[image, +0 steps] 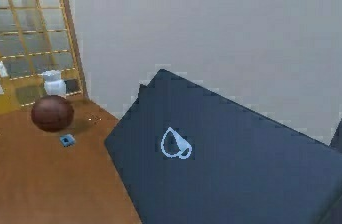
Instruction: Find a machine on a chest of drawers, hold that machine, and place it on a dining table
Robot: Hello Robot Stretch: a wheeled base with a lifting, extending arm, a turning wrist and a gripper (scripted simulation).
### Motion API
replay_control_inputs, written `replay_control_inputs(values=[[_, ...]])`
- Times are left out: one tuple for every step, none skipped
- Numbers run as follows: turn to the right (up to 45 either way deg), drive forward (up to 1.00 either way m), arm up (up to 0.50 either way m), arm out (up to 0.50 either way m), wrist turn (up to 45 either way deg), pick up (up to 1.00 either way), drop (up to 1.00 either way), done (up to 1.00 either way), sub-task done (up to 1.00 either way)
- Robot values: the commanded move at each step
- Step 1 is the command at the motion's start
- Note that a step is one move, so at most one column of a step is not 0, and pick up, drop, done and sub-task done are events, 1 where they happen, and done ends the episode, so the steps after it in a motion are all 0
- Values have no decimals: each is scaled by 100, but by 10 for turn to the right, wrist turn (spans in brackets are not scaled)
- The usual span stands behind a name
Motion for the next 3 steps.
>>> replay_control_inputs(values=[[-450,0,0,0,0,0,0,0,0],[-240,0,0,0,0,0,0,0,0],[0,20,0,0,0,0,0,0,0]])
